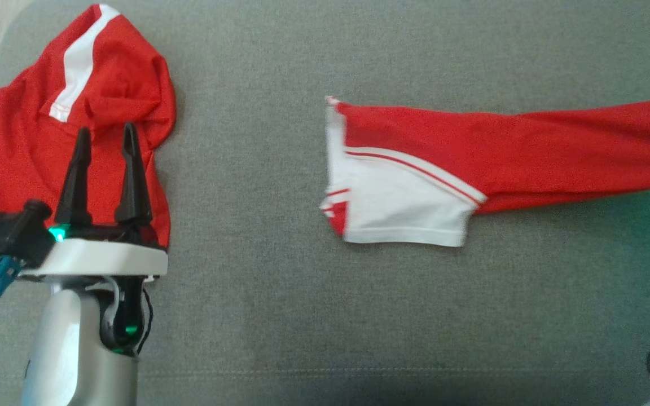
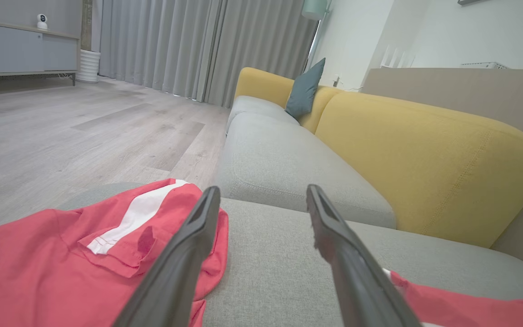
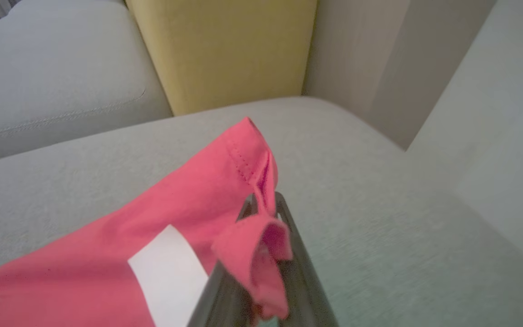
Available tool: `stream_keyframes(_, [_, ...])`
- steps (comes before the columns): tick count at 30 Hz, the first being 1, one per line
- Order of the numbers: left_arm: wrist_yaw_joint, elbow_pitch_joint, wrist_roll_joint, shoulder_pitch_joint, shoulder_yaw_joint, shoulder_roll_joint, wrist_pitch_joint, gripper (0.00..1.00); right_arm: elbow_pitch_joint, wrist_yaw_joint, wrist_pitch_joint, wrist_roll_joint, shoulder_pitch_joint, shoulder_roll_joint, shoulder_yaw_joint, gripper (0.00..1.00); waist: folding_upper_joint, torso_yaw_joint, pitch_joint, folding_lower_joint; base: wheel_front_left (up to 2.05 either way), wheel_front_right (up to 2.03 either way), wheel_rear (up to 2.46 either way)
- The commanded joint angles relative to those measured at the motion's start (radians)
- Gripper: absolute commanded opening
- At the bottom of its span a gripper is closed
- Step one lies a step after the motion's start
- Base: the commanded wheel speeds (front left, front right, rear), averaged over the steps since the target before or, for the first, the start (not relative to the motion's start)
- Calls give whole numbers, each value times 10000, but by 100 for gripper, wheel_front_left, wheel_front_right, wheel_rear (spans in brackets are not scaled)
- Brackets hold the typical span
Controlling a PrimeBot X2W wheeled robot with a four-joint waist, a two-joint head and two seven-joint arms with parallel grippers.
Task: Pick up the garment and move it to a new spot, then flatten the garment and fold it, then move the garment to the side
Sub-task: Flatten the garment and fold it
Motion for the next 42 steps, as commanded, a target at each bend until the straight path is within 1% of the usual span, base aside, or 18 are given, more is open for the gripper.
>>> stream_keyframes(1, [-58, -320, -36, -124, 296, 112, -51, 100, -478, 65, -145, -171, -177, -193, 139, 0, 0, -10, -116, 0, 0, 0, 0])
stream_keyframes(5, [-8, -319, -147, -16, 265, 108, -51, 100, -776, 65, -292, -617, -166, -18, 180, 0, 0, -19, -398, 0, 0, 0, 0])
stream_keyframes(7, [51, -313, -208, 47, 222, 107, -51, 100, -866, 65, -285, -646, -132, 113, 488, 0, 0, -16, -556, 0, 0, 0, 0])
stream_keyframes(11, [181, -292, -329, 221, 99, 106, -51, 100, -1117, 65, -164, -218, -64, 368, 1392, 0, 0, -6, -912, 0, 0, 0, 0])
stream_keyframes(15, [319, -306, -431, 404, -68, 106, -51, 100, -1592, 65, 96, 593, 134, 486, 2613, 0, 0, 40, -1246, 0, 0, 0, 0])
stream_keyframes(22, [455, -308, -527, 651, -271, 105, -51, 100, -2260, 65, 570, 3281, 810, 500, 5208, 0, 0, 271, -1619, 0, 0, 0, 0])
stream_keyframes(25, [490, -327, -524, 710, -294, 105, -51, 100, -2309, 65, 593, 4306, 1112, 501, 6076, 0, 0, 405, -1677, 0, 0, 0, 0])
stream_keyframes(30, [503, -316, -564, 731, -407, 105, -51, 100, -1686, 65, 63, 5292, 1373, 502, 7186, 0, 0, 686, -1643, 0, 0, 0, 0])
stream_keyframes(42, [559, -186, -667, 667, -712, 105, -51, 100, 1277, 65, -1948, 7350, 791, 503, 9561, 0, 0, 1400, -1409, 0, 0, 0, 0])
